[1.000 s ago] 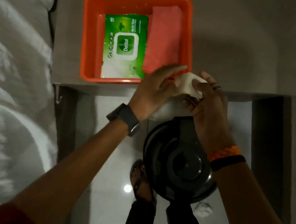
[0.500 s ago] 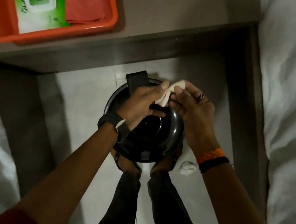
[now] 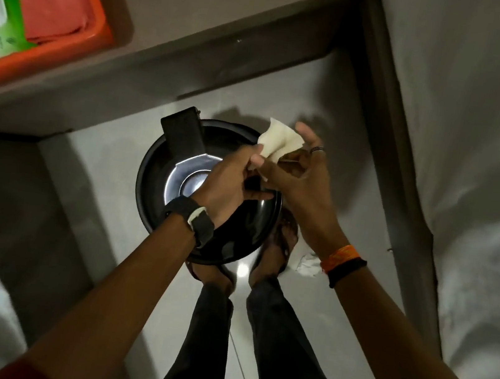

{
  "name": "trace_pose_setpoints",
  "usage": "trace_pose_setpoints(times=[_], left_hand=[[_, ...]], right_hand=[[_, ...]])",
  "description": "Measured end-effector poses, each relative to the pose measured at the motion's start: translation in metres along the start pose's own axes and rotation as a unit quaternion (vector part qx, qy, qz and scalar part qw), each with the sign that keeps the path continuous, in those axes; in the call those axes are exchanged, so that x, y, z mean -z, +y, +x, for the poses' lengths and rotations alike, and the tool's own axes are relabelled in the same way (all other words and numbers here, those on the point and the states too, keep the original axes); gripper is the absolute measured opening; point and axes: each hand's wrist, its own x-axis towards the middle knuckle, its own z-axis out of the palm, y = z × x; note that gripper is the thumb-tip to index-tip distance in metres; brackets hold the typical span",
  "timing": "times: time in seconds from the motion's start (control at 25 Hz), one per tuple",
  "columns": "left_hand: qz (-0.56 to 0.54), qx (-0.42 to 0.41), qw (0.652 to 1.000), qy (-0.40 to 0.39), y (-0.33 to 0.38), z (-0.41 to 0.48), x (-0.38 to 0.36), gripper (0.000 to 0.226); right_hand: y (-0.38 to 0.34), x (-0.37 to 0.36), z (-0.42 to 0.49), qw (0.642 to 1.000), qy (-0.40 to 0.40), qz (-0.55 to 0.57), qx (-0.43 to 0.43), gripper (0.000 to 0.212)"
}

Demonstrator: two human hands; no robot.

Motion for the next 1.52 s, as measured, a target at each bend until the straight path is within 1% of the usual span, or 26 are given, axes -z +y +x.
trace_pose_setpoints(times=[0.12,0.2,0.24,0.28,0.32,0.36,0.4,0.44,0.52,0.6,0.64,0.68,0.72,0.8,0.88,0.96,1.04,1.08,1.16,1.2,1.28,1.32,1.36,1.44,1.48,1.52], left_hand=[[0.035,0.005,0.999,0.021,0.000,0.009,-0.003,0.032],[0.067,-0.025,0.996,0.048,0.006,0.016,-0.001,0.027],[0.107,-0.056,0.991,0.064,0.009,0.022,0.001,0.026],[0.195,-0.107,0.972,0.083,0.012,0.030,0.005,0.025],[0.323,-0.172,0.925,0.105,0.013,0.040,0.010,0.025],[0.458,-0.231,0.850,0.120,0.015,0.054,0.015,0.030],[0.564,-0.271,0.772,0.108,0.019,0.066,0.018,0.037],[0.646,-0.273,0.710,0.059,0.023,0.078,0.020,0.045],[0.767,-0.186,0.610,-0.071,0.029,0.100,0.017,0.063],[0.830,-0.097,0.526,-0.157,0.029,0.115,0.013,0.074],[0.842,-0.076,0.502,-0.184,0.029,0.119,0.011,0.075],[0.844,-0.067,0.491,-0.203,0.028,0.120,0.010,0.075],[0.842,-0.065,0.490,-0.216,0.027,0.118,0.011,0.074],[0.829,-0.064,0.509,-0.222,0.023,0.107,0.020,0.071],[0.806,-0.079,0.548,-0.209,0.018,0.087,0.034,0.062],[0.776,-0.100,0.592,-0.195,0.015,0.064,0.051,0.053],[0.753,-0.118,0.622,-0.180,0.015,0.039,0.074,0.047],[0.746,-0.128,0.630,-0.173,0.015,0.029,0.085,0.047],[0.736,-0.146,0.642,-0.158,0.010,0.008,0.108,0.048],[0.730,-0.157,0.649,-0.149,0.006,0.001,0.117,0.049],[0.715,-0.176,0.665,-0.123,-0.002,-0.010,0.137,0.051],[0.706,-0.183,0.675,-0.111,-0.005,-0.013,0.146,0.052],[0.695,-0.190,0.686,-0.100,-0.008,-0.015,0.156,0.052],[0.671,-0.199,0.710,-0.080,-0.012,-0.020,0.173,0.051],[0.658,-0.200,0.723,-0.072,-0.014,-0.022,0.179,0.050],[0.644,-0.199,0.735,-0.066,-0.015,-0.023,0.183,0.049]], right_hand=[[0.005,0.007,0.003,0.993,0.092,0.064,-0.035,0.059],[0.005,0.016,0.009,0.983,0.111,0.118,-0.087,0.037],[0.005,0.020,0.013,0.977,0.112,0.141,-0.115,0.030],[0.006,0.024,0.016,0.970,0.112,0.167,-0.137,0.026],[0.007,0.028,0.020,0.964,0.117,0.192,-0.145,0.021],[0.009,0.032,0.024,0.960,0.129,0.206,-0.137,0.015],[0.010,0.035,0.029,0.960,0.148,0.206,-0.118,0.010],[0.012,0.039,0.034,0.960,0.174,0.195,-0.097,0.005],[0.015,0.046,0.045,0.958,0.233,0.154,-0.072,0.008],[0.022,0.052,0.055,0.956,0.268,0.104,-0.066,0.010],[0.028,0.054,0.058,0.957,0.275,0.066,-0.060,0.010],[0.033,0.054,0.060,0.960,0.275,0.027,-0.048,0.017],[0.038,0.054,0.061,0.962,0.270,-0.004,-0.037,0.027],[0.047,0.051,0.060,0.964,0.262,-0.033,-0.033,0.038],[0.052,0.042,0.057,0.962,0.259,-0.085,-0.028,0.038],[0.059,0.029,0.050,0.957,0.257,-0.132,0.003,0.032],[0.066,0.010,0.037,0.961,0.231,-0.151,0.032,0.028],[0.072,0.003,0.030,0.964,0.197,-0.172,0.037,0.029],[0.093,-0.021,0.007,0.971,0.066,-0.223,0.052,0.041],[0.105,-0.036,-0.007,0.965,-0.023,-0.250,0.075,0.047],[0.130,-0.064,-0.029,0.931,-0.192,-0.288,0.115,0.056],[0.140,-0.069,-0.030,0.919,-0.227,-0.298,0.125,0.058],[0.149,-0.070,-0.020,0.922,-0.219,-0.299,0.112,0.059],[0.154,-0.069,0.009,0.948,-0.129,-0.289,-0.015,0.058],[0.152,-0.068,0.020,0.950,-0.082,-0.292,-0.076,0.060],[0.150,-0.071,0.024,0.947,-0.059,-0.299,-0.101,0.061]])
